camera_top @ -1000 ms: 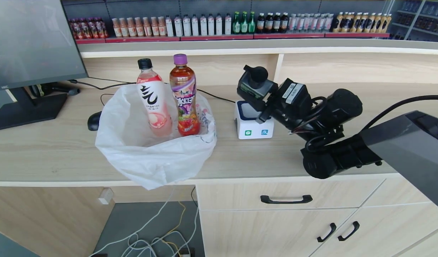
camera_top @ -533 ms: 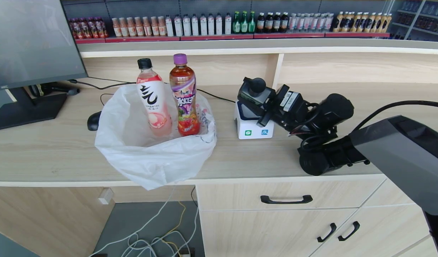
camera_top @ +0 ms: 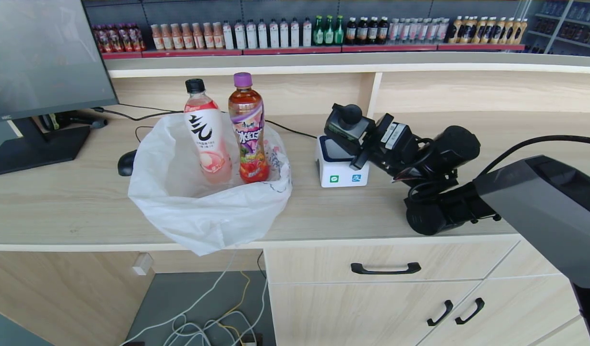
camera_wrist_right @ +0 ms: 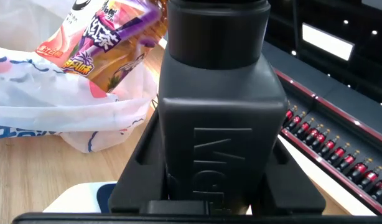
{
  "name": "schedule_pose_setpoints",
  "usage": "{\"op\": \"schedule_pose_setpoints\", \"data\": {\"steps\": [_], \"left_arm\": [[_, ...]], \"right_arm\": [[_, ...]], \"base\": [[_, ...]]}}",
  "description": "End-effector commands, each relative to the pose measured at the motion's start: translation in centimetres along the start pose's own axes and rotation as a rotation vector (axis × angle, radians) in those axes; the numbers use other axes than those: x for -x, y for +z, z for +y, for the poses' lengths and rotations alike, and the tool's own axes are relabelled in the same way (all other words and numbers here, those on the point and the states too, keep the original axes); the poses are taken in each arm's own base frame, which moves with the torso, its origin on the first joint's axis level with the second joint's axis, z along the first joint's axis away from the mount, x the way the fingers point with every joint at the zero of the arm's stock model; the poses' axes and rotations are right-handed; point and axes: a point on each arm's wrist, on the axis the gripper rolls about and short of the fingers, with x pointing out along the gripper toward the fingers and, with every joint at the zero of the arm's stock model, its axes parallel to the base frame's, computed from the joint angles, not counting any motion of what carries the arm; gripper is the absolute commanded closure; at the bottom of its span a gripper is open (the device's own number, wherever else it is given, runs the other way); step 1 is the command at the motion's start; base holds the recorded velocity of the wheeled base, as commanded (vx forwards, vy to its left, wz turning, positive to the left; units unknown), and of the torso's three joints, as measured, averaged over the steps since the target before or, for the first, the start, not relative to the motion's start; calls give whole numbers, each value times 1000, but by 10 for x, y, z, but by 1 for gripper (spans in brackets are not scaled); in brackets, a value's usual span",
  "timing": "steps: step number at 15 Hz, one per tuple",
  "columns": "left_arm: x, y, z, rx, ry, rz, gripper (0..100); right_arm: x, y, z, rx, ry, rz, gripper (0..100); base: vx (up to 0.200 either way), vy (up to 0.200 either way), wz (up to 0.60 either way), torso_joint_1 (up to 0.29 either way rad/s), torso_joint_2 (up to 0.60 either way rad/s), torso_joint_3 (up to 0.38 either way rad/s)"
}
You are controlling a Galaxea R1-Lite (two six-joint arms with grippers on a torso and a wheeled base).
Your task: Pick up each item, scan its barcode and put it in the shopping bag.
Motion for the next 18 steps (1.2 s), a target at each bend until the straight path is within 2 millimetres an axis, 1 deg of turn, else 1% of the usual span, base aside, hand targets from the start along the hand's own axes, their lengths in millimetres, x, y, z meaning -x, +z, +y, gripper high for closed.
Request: {"op": "schedule_pose_setpoints", "data": {"steps": [1, 5, 12, 14, 16, 17, 18], "left_arm": [[0, 0, 0, 0, 0, 0, 0], [0, 0, 0, 0, -1, 0, 0], [0, 0, 0, 0, 0, 0, 0], [0, 0, 0, 0, 0, 0, 0], [0, 0, 0, 0, 0, 0, 0], [0, 0, 0, 0, 0, 0, 0], [0, 0, 0, 0, 0, 0, 0]], "right_arm": [[1, -1, 0, -2, 1, 3, 100], [1, -4, 3, -8, 2, 8, 100], [1, -2, 1, -4, -2, 7, 100], [-1, 1, 0, -3, -6, 1, 100], [-6, 12, -4, 4, -22, -13, 100], [-6, 12, -4, 4, -22, -13, 100], [-8, 23, -12, 8, -31, -29, 100]], "base": [[0, 0, 0, 0, 0, 0], [0, 0, 0, 0, 0, 0], [0, 0, 0, 0, 0, 0], [0, 0, 0, 0, 0, 0], [0, 0, 0, 0, 0, 0], [0, 0, 0, 0, 0, 0], [0, 0, 0, 0, 0, 0]]}}
